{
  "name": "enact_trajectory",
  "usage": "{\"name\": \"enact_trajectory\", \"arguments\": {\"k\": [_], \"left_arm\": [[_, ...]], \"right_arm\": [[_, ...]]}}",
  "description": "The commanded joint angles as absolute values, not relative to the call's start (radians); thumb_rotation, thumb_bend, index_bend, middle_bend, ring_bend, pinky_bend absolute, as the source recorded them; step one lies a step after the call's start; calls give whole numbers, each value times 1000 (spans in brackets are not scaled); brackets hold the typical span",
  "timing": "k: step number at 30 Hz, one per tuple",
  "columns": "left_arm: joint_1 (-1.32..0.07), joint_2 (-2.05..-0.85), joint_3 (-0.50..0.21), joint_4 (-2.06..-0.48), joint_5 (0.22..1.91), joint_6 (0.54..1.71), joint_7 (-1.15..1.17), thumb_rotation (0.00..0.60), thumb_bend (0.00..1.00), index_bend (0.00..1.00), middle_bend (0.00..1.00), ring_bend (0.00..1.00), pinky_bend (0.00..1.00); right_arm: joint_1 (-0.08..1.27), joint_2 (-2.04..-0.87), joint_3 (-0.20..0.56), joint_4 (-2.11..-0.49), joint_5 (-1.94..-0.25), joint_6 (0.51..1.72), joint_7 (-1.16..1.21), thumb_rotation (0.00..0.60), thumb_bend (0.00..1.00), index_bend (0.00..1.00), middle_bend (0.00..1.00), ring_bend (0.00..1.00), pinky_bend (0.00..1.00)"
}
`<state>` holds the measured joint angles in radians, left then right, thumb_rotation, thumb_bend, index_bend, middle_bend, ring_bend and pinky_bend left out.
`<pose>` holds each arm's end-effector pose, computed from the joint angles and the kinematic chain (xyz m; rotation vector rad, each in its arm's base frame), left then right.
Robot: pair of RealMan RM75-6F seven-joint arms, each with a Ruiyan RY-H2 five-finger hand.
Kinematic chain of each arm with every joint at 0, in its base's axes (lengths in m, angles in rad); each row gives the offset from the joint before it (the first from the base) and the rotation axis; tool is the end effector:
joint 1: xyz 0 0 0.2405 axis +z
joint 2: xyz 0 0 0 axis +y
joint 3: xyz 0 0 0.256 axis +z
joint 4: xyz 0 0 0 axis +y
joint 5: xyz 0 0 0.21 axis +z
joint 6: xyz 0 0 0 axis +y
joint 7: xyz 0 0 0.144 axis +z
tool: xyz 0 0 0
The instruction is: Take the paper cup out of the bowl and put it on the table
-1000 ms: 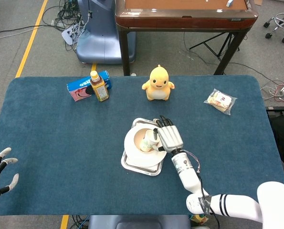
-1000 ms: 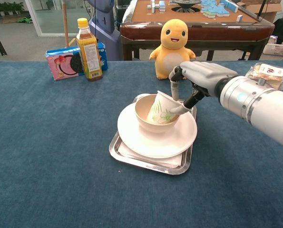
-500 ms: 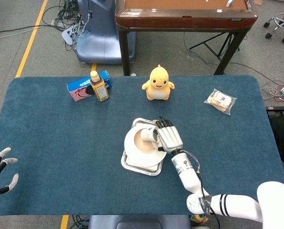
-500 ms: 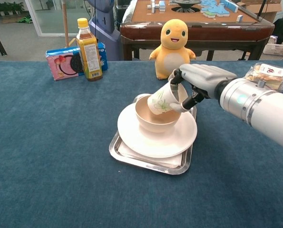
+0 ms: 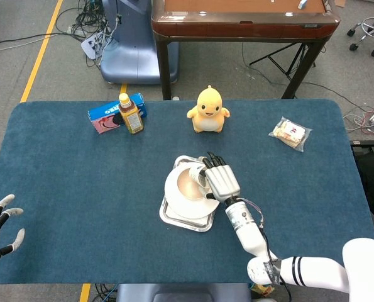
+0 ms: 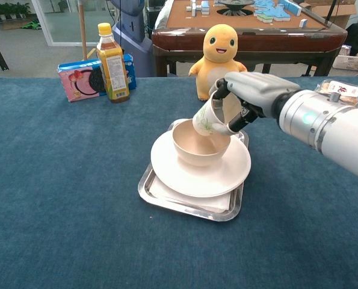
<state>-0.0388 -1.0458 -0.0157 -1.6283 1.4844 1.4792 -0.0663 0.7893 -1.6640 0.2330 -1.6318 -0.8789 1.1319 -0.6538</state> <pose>-0.3261 0.1591 0.1771 -1.3551 -0.9717 -0.8470 -0.0956 -0.3254 -0.0336 1.7822 -0.9717 0.9237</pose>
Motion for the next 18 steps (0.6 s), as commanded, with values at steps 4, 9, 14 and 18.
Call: {"name": "enact_trajectory", "arguments": {"k": [4,9,14,18], "left_arm": [[-40,-1050,-15,-1628,1484,1477,-57,600,369,317,126,181,374],[-41,-1053,-15,-1628,1483,1475,-51,600,369,317,126,181,374],[-43,-1056,-16,-1629,1478,1469,-45,600,370,317,126,181,374],[-46,-1061,-13,-1629,1480,1465,-33,600,370,317,126,181,374]], "right_arm": [[791,-1610,243,-1718,-877,1161,-694,600,451,632,178,36,112],[788,-1560,248,-1787,-872,1193,-727,600,452,641,178,36,112],[779,-1480,252,-1868,-832,1197,-749,600,451,641,179,36,112],[769,-1394,261,-1935,-774,1179,-737,600,455,642,179,36,112]]}}
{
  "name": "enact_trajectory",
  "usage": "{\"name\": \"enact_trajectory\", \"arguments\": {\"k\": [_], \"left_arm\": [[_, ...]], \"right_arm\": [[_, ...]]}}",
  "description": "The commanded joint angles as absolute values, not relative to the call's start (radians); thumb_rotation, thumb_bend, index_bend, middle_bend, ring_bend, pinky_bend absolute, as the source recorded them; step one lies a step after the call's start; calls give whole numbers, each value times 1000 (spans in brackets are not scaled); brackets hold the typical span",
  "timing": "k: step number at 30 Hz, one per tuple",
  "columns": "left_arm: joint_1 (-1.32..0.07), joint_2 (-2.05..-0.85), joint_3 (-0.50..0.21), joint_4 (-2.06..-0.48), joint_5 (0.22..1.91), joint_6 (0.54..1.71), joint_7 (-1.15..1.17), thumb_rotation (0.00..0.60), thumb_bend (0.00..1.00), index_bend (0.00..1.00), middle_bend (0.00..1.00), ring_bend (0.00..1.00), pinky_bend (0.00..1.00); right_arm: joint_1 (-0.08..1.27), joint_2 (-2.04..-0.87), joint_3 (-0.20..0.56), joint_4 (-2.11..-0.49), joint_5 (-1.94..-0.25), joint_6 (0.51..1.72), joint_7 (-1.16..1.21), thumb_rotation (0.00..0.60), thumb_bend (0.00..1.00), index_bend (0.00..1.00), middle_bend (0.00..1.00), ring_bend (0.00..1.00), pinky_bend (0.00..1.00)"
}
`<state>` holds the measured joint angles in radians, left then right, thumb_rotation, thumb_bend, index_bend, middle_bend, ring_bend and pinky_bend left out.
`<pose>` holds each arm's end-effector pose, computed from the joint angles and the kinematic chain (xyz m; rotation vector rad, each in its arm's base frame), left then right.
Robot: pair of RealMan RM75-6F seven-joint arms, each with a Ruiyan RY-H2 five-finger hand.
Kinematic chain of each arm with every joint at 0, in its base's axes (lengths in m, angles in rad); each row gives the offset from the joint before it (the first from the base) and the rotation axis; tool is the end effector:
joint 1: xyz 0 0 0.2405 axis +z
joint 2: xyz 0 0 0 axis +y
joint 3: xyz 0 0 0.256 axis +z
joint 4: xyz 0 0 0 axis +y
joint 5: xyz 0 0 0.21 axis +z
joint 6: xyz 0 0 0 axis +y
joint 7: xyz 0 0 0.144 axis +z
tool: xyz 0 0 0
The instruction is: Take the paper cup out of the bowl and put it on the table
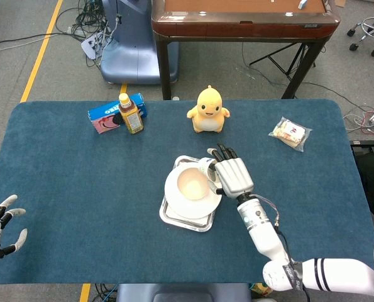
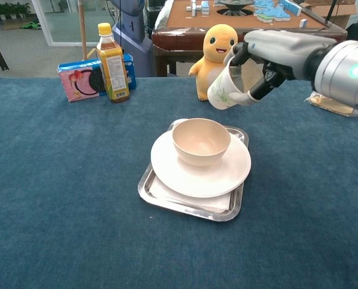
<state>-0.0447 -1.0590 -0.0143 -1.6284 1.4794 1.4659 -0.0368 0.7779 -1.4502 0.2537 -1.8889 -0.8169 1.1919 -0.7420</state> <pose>-0.3258 0.1605 0.1711 -1.3690 -0.9697 -0.8271 -0.0900 -0.3194 0.0283 1.7570 -0.9207 0.9063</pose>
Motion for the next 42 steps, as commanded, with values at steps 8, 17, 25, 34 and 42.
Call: {"name": "enact_trajectory", "arguments": {"k": [8,17,25,34,42], "left_arm": [[-47,-1067,-14,-1628,1478,1463,-24,600,370,317,126,181,374],[-47,-1075,-17,-1620,1485,1474,-26,600,370,317,126,181,374],[-50,-1077,-18,-1616,1483,1470,-28,600,370,315,126,181,374],[-49,-1077,-16,-1618,1485,1470,-25,600,369,315,126,181,374],[-48,-1073,-17,-1622,1482,1472,-30,600,369,315,126,181,374]], "right_arm": [[763,-1250,243,-1995,-679,1127,-722,600,461,643,180,36,112],[783,-1155,199,-1986,-557,980,-653,600,462,643,186,36,112],[840,-1147,124,-1925,-464,881,-655,600,462,643,186,36,112],[911,-1144,56,-1895,-390,803,-660,600,461,643,186,36,112],[952,-1161,16,-1868,-372,774,-637,600,461,643,186,36,112]]}}
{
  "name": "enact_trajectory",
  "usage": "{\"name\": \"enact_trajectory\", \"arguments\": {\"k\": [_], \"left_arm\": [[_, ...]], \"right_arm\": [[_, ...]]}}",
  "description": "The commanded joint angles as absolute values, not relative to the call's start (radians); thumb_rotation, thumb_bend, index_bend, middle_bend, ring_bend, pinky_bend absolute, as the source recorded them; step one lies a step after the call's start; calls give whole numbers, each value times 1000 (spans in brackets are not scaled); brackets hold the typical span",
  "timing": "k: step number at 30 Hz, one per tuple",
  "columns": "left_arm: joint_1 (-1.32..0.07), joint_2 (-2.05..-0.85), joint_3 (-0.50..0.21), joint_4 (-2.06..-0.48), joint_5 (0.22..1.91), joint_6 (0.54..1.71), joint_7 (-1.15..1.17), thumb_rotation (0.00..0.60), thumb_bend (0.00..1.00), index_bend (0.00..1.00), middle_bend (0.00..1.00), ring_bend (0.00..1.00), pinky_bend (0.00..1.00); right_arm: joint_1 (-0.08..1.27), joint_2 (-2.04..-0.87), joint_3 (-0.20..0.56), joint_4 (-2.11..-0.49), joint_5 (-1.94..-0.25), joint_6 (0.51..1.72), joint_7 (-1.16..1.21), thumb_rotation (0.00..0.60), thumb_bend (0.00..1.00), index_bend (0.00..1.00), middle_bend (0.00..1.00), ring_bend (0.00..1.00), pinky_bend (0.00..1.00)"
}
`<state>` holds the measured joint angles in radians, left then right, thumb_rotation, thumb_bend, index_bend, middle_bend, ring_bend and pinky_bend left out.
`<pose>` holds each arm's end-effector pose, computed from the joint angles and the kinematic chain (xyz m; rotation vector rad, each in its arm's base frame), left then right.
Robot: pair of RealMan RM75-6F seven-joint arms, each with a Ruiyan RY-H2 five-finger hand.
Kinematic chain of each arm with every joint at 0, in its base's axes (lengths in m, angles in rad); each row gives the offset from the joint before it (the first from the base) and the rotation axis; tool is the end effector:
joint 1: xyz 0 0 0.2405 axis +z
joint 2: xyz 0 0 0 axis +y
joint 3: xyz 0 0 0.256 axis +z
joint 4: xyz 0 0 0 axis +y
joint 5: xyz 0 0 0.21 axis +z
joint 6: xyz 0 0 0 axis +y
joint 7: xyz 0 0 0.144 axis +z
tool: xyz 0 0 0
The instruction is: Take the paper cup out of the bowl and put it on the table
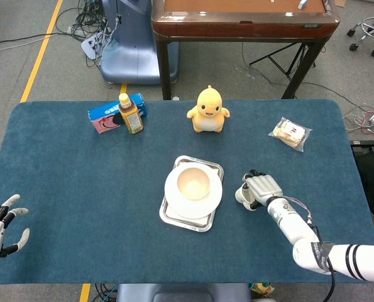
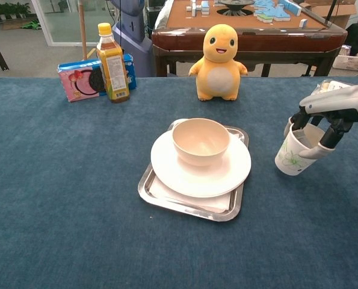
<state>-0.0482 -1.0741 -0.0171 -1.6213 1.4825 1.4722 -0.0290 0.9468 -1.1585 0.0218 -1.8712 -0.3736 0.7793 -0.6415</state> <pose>-0.3246 0.1624 0.1679 -1.3701 -0.9600 -0.8373 -0.1762 -0.3201 0.0439 1.8997 -1.2483 0.3409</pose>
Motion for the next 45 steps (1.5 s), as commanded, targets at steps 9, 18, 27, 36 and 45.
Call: {"name": "enact_trajectory", "arguments": {"k": [9,18,27,36,45], "left_arm": [[-47,-1070,-16,-1626,1482,1472,-26,600,370,315,126,181,374],[-48,-1070,-15,-1626,1480,1468,-23,600,370,315,126,181,374],[-46,-1070,-14,-1630,1485,1475,-18,600,370,315,126,181,374],[-31,-1071,0,-1644,1528,1514,0,600,370,316,126,181,374],[-18,-1082,5,-1649,1556,1548,24,600,370,318,126,182,374]], "right_arm": [[969,-1166,-10,-1858,-412,773,-591,600,240,593,183,35,112],[954,-1125,-8,-1907,-501,818,-536,600,155,547,175,29,112],[863,-1035,-23,-2063,-699,1058,-554,600,153,547,176,29,112],[653,-1050,-109,-2089,-1029,1343,-546,600,153,547,196,29,112],[400,-1147,-174,-1928,-1313,1599,-447,600,154,547,209,29,112]]}}
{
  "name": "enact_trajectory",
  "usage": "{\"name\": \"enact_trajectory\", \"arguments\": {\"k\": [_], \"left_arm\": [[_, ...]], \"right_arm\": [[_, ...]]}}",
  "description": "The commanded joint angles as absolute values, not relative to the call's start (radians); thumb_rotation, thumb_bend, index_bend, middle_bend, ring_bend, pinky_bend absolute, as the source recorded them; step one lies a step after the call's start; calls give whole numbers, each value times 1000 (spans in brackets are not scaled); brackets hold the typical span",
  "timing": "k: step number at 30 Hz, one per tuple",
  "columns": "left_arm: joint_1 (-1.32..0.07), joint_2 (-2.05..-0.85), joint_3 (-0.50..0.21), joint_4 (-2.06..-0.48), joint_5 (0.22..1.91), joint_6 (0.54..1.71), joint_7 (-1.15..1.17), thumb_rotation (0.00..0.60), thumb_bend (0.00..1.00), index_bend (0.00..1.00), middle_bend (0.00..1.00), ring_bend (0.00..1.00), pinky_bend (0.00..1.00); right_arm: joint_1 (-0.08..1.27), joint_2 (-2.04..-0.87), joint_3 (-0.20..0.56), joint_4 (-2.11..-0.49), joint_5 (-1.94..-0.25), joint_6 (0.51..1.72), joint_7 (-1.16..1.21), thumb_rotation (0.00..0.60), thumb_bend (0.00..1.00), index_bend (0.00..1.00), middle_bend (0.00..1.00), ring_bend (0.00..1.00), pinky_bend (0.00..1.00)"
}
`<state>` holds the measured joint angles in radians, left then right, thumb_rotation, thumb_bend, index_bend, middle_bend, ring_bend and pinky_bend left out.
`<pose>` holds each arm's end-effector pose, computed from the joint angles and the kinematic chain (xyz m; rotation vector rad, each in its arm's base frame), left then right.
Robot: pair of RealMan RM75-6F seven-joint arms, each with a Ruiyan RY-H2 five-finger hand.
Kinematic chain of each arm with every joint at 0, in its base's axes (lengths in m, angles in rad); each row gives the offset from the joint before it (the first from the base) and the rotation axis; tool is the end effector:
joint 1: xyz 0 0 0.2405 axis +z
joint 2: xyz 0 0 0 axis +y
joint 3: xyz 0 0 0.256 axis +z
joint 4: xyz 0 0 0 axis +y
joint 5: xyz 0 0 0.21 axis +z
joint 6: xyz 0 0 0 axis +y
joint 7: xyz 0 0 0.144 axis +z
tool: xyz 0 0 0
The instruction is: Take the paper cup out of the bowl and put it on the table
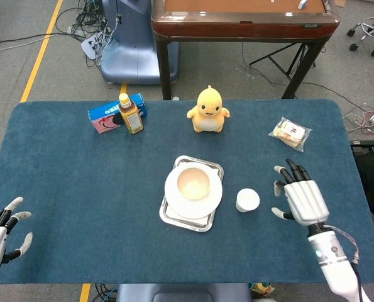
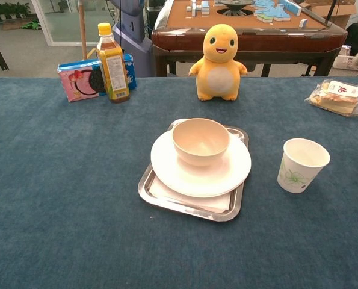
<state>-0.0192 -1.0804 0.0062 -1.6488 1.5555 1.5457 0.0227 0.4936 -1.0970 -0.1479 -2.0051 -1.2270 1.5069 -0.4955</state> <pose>-0.3111 0.1486 0.1655 -1.3991 -0.9001 -0.8695 -0.2098 -0.2282 0.1246 1.6226 -0.7980 0.7707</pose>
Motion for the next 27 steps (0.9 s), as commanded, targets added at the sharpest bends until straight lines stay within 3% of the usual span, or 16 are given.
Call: {"name": "enact_trajectory", "arguments": {"k": [1,11,27], "left_arm": [[-18,-1084,3,-1648,1557,1551,24,600,370,319,126,182,374],[-25,-1106,0,-1611,1584,1563,-11,600,369,322,126,179,374],[-40,-1113,-5,-1599,1577,1540,-13,600,369,322,126,179,374]], "right_arm": [[380,-1158,-172,-1911,-1329,1621,-440,600,153,547,210,29,112],[242,-1244,-129,-1767,-1400,1720,-396,600,153,547,213,29,112],[179,-1222,-58,-1693,-1387,1636,-262,600,154,547,213,29,112]]}}
